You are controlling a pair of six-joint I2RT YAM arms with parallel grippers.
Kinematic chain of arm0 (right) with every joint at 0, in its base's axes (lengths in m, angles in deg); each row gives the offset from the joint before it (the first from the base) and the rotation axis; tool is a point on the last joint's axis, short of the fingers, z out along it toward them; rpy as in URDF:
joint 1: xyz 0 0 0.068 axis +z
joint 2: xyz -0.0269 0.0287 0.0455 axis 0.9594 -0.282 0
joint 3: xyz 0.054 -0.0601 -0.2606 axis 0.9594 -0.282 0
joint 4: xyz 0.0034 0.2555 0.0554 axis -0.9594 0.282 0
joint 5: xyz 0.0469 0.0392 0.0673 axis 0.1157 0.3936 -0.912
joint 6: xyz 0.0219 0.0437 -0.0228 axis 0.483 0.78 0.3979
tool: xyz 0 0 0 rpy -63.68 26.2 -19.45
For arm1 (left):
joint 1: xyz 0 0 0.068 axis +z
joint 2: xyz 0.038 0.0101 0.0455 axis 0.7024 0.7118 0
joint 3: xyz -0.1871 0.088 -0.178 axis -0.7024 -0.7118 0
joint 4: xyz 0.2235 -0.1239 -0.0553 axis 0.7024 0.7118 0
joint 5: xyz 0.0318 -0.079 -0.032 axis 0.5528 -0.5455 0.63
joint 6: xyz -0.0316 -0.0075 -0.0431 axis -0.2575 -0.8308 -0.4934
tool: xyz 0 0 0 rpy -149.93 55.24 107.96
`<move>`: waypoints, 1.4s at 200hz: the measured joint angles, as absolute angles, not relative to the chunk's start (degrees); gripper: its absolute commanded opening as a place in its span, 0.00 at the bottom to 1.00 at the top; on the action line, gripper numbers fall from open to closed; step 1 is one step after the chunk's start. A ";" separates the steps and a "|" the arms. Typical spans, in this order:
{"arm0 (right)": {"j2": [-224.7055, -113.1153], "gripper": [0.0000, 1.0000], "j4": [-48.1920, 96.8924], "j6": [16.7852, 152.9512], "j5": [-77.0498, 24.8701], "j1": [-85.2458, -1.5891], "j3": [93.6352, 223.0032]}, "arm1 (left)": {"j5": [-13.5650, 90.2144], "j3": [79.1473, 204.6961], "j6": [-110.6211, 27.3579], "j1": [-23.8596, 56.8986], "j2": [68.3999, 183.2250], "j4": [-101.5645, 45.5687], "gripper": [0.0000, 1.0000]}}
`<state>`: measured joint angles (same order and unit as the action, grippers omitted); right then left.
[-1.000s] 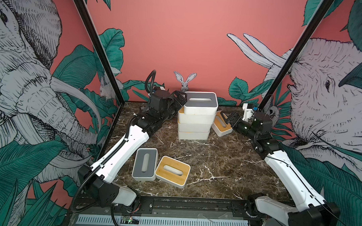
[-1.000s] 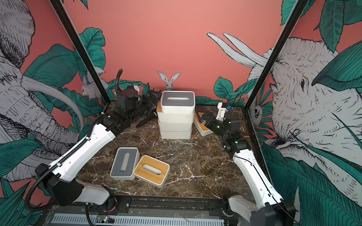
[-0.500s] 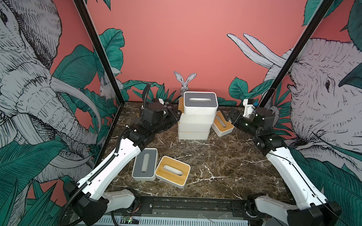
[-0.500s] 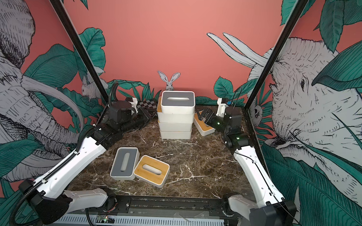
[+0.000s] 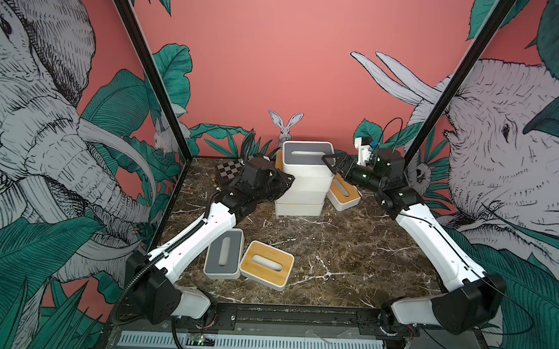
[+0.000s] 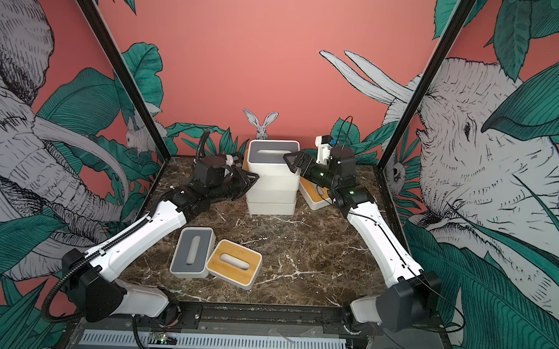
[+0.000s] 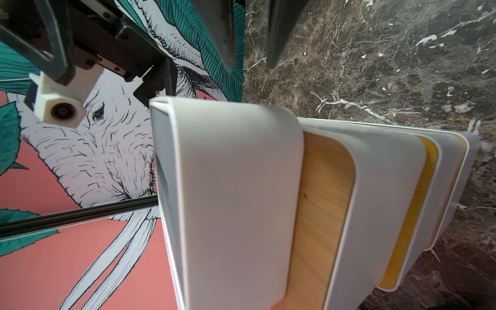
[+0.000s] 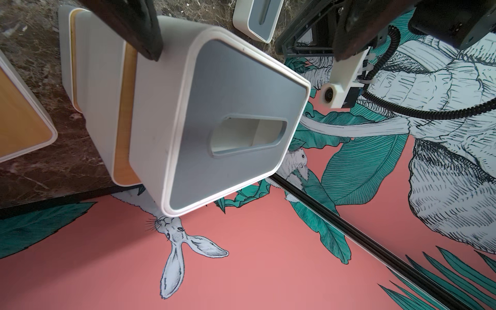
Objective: Stack the tissue boxes
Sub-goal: Place the tissue box at the tissue box.
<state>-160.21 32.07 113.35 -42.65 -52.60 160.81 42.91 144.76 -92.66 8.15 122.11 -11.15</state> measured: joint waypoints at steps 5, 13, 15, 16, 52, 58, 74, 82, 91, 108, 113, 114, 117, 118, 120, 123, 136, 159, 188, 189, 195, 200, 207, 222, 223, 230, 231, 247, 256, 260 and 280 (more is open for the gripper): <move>-160.36 0.99 32.07 113.42 -42.67 -52.58 161.03 | 42.96 145.11 -92.64 8.15 122.22 -11.24 0.24; -160.47 0.99 32.07 113.53 -42.67 -52.54 161.27 | 43.07 145.61 -92.64 8.15 122.30 -11.33 0.24; -160.47 0.99 32.07 113.53 -42.65 -52.54 161.29 | 43.09 145.74 -92.64 8.15 122.33 -11.39 0.24; -160.47 0.99 32.07 113.53 -42.65 -52.54 161.29 | 43.09 145.76 -92.64 8.15 122.33 -11.41 0.24; -160.45 0.99 32.04 113.59 -42.60 -52.49 161.29 | 43.33 147.19 -92.57 8.17 122.94 -12.57 0.25; -160.43 0.99 32.04 113.59 -42.58 -52.49 161.29 | 43.33 147.45 -92.55 8.17 123.16 -12.59 0.25; -160.32 0.99 32.09 113.57 -42.17 -52.49 161.27 | 43.31 147.80 -92.51 8.43 123.83 -12.77 0.25; -160.18 0.99 32.24 113.55 -41.90 -52.49 161.27 | 43.29 147.91 -92.51 8.50 124.23 -12.90 0.25; -159.99 0.99 32.50 113.50 -41.66 -52.49 161.27 | 43.11 148.04 -92.51 8.70 124.71 -12.92 0.25; -159.44 0.99 33.05 113.26 -41.25 -52.49 161.27 | 42.85 148.61 -92.51 8.81 125.67 -12.92 0.25; -159.27 0.99 33.27 113.24 -41.14 -52.47 161.27 | 42.83 148.69 -92.48 8.83 125.84 -12.96 0.25; -159.25 0.99 33.29 113.22 -41.12 -52.49 161.27 | 42.83 148.74 -92.48 8.83 125.91 -12.96 0.25; -159.14 0.99 33.38 113.18 -41.05 -52.49 161.27 | 42.81 148.82 -92.48 8.83 126.04 -12.96 0.25; -159.09 0.99 33.44 113.15 -41.03 -52.49 161.27 | 42.78 148.85 -92.46 8.83 126.08 -12.96 0.26; -159.03 0.99 33.55 113.13 -40.99 -52.49 161.27 | 42.74 148.93 -92.46 8.83 126.15 -12.94 0.26; -158.92 0.99 33.62 113.09 -40.92 -52.49 161.27 | 42.72 149.06 -92.44 8.83 126.30 -12.94 0.26; -158.52 0.99 33.88 112.94 -40.72 -52.49 161.27 | 42.59 149.52 -92.38 8.83 126.81 -13.07 0.26; -158.04 0.99 34.03 112.50 -40.44 -52.49 161.27 | 42.32 149.57 -92.38 8.94 127.07 -13.29 0.27; -157.82 0.99 34.25 112.10 -40.22 -52.47 161.27 | 42.13 149.57 -92.38 9.09 127.09 -13.29 0.27; -157.82 0.99 34.25 112.08 -40.22 -52.49 161.27 | 42.13 149.57 -92.38 9.09 127.09 -13.29 0.27; -157.80 0.99 34.34 112.00 -40.18 -52.49 161.27 | 42.06 149.57 -92.38 9.09 127.09 -13.29 0.28; -157.80 0.99 34.51 111.95 -40.13 -52.49 161.27 | 42.00 149.57 -92.35 9.09 127.09 -13.29 0.28; -157.72 0.99 34.89 111.78 -39.94 -52.49 161.25 | 41.95 149.57 -92.33 9.09 127.07 -13.29 0.29; -157.08 0.99 35.89 111.19 -39.41 -52.49 160.96 | 41.76 149.57 -91.79 9.09 126.78 -13.03 0.31; -157.06 0.99 35.93 111.12 -39.35 -52.52 160.94 | 41.76 149.57 -91.81 9.09 126.76 -13.01 0.32; -156.53 0.99 36.61 110.68 -38.95 -52.54 160.70 | 41.49 149.57 -91.17 9.09 126.46 -12.48 0.33; -156.47 0.99 36.70 110.66 -38.91 -52.56 160.66 | 41.52 149.57 -91.15 9.09 126.37 -12.35 0.33; -154.76 0.99 38.01 109.77 -37.75 -52.67 160.11 | 40.93 149.76 -88.99 9.09 124.88 -9.36 0.39; -153.58 0.99 38.89 109.24 -36.92 -52.82 159.85 | 40.79 150.22 -87.28 9.09 123.64 -6.80 0.44; -153.04 0.99 39.28 109.09 -36.70 -52.95 159.76 | 40.71 150.33 -86.76 9.09 122.98 -5.84 0.47; -150.09 0.99 39.80 109.24 -35.65 -54.37 158.54 | 41.10 150.42 -83.52 9.11 117.76 0.24 0.62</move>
